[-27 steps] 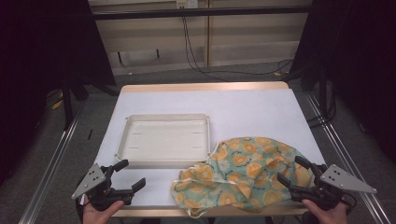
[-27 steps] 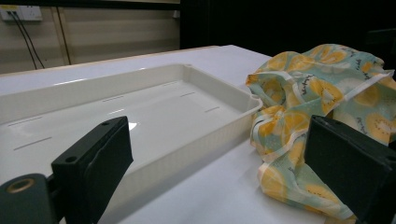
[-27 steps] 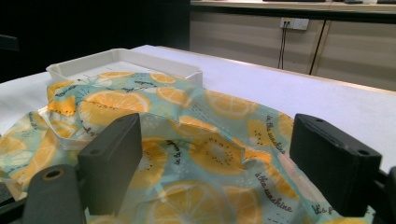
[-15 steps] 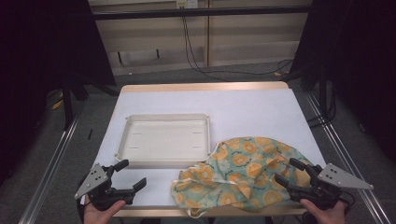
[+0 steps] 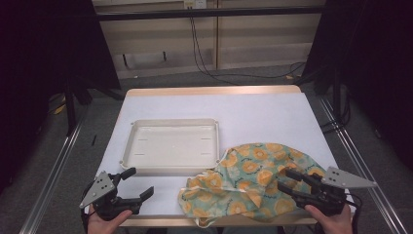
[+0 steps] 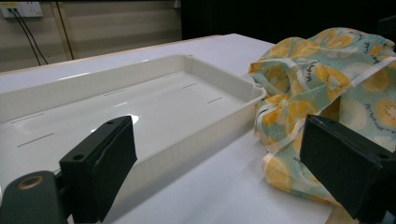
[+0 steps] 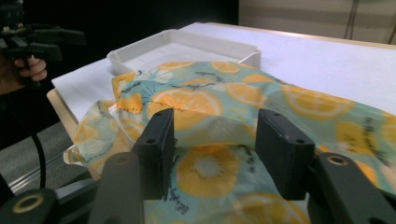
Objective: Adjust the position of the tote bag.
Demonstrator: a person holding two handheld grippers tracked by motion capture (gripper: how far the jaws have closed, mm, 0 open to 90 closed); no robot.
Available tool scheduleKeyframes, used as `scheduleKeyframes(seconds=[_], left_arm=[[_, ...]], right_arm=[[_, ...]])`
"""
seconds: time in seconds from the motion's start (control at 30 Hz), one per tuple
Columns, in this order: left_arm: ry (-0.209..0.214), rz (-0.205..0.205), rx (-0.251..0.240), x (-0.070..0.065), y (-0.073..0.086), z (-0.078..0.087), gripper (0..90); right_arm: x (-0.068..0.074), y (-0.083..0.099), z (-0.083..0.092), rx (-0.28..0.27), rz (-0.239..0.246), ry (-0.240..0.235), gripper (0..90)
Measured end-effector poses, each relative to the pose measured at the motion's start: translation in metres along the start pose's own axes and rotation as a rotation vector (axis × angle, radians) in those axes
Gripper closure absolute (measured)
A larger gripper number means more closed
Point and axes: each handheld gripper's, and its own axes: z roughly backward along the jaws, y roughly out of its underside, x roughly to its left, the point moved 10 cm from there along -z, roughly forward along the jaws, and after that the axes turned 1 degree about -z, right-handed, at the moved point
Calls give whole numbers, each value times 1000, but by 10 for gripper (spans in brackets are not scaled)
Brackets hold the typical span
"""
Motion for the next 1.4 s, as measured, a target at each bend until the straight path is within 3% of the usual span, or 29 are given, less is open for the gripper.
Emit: scheduleKeyframes(seconds=[0.03,0.13,0.27,0.47,0.63,0.87,1.0,1.2,1.4], left_arm=[[3,2,-7,0,-1,0,105],[5,-3,-7,0,-1,0,105],[7,-1,-3,-1,-1,0,106],[14,-4,-9,-3,-2,1,121],[15,-11,-8,-4,-3,0,118],[21,1,-5,-3,-1,0,115],[19,1,0,-4,-1,-3,113],[40,2,-7,-7,-2,-2,113],[43,6,2,-7,-1,-3,113]], right_arm=[[6,-1,-7,15,5,-26,517],[12,-5,-12,22,33,-44,547],[30,-18,-25,32,78,-87,607],[47,-27,-42,67,123,-129,576],[64,-28,-63,132,186,-178,569],[62,-16,-85,187,191,-171,494],[64,-3,-98,221,194,-193,426],[65,6,-99,250,208,-195,353],[65,18,-99,298,261,-174,322]])
